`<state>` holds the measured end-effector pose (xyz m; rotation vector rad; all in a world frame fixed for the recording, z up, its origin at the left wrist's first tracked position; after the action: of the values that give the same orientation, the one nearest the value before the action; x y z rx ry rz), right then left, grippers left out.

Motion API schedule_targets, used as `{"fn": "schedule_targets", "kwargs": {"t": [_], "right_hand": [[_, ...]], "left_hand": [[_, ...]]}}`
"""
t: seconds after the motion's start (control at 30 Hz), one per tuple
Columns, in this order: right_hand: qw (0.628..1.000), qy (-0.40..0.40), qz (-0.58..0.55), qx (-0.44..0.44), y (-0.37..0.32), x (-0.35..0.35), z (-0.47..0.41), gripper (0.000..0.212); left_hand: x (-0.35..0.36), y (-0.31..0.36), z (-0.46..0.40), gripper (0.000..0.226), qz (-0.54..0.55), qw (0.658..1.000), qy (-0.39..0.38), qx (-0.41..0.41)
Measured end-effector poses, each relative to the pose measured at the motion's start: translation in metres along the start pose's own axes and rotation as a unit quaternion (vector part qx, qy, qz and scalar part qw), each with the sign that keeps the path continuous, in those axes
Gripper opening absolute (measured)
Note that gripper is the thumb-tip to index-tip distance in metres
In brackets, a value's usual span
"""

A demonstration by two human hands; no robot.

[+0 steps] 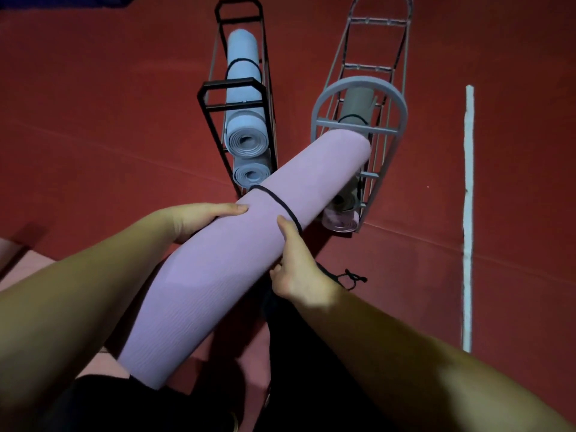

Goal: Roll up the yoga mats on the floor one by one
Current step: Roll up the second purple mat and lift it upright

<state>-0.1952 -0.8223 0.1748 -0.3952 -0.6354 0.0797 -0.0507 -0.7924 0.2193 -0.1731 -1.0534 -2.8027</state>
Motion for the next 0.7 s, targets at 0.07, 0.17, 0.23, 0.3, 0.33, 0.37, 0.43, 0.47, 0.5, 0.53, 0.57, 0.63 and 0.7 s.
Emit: {"fn": "schedule_targets", "kwargs": {"t": [0.07,0.17,0.23,0.3,0.33,0.37,0.43,0.47,0.5,0.53,0.57,0.63,0.7], "right_hand": [[1.0,0.002,0.018,0.011,0.003,-0.005,-0.002,0.042],[0.999,0.017,0.045,0.003,0.006,-0.013,-0.003,0.047],[0.999,0.021,0.048,-0.016,0.003,-0.013,-0.01,0.059],[0.999,0.027,0.035,-0.03,-0.003,-0.016,-0.018,0.063],[0.999,0.025,0.027,-0.038,-0.007,-0.018,-0.021,0.063],[0.998,0.022,0.02,-0.051,-0.013,-0.02,-0.027,0.063],[0.996,0.017,0.008,-0.082,-0.027,-0.022,-0.038,0.076],[0.995,0.021,-0.001,-0.097,-0.038,-0.023,-0.043,0.087],[0.994,0.026,-0.007,-0.109,-0.044,-0.029,-0.054,0.096],[0.993,0.026,-0.016,-0.118,-0.052,-0.035,-0.069,0.101],[0.992,0.026,-0.016,-0.123,-0.061,-0.042,-0.081,0.101],[0.99,0.022,-0.027,-0.134,-0.083,-0.051,-0.089,0.093],[0.987,0.007,-0.026,-0.16,-0.111,-0.056,-0.092,0.074]], "left_hand": [[-0.003,-0.003,-0.002,0.086,0.007,1.0,-0.005,-0.005],[-0.006,-0.012,-0.006,0.086,0.022,1.0,-0.011,-0.017],[-0.004,-0.011,-0.011,0.083,0.031,0.999,-0.015,-0.016],[0.0,-0.006,-0.019,0.081,0.033,0.999,-0.015,-0.01],[0.002,-0.003,-0.023,0.077,0.035,0.999,-0.015,-0.006],[0.003,0.001,-0.03,0.068,0.039,0.999,-0.011,-0.002],[0.007,0.011,-0.04,0.042,0.06,0.998,0.016,0.015],[0.01,0.017,-0.049,0.039,0.071,0.997,0.027,0.022],[0.014,0.023,-0.056,0.038,0.077,0.996,0.039,0.034],[0.018,0.031,-0.066,0.036,0.079,0.995,0.04,0.052],[0.024,0.04,-0.074,0.033,0.082,0.993,0.04,0.072],[0.033,0.056,-0.091,0.033,0.088,0.989,0.036,0.112],[0.033,0.069,-0.11,0.035,0.086,0.985,0.047,0.144]]}}
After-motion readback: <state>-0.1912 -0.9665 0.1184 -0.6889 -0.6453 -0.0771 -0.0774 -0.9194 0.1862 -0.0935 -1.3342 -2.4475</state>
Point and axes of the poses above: each hand's wrist, its own z-axis away from the middle knuckle, its own x-axis out of the palm, y = z × x, the point moved 9 cm from there along -z, towards the middle knuckle, and after that the axes turned 6 degrees about -y, right-handed, at the moved point
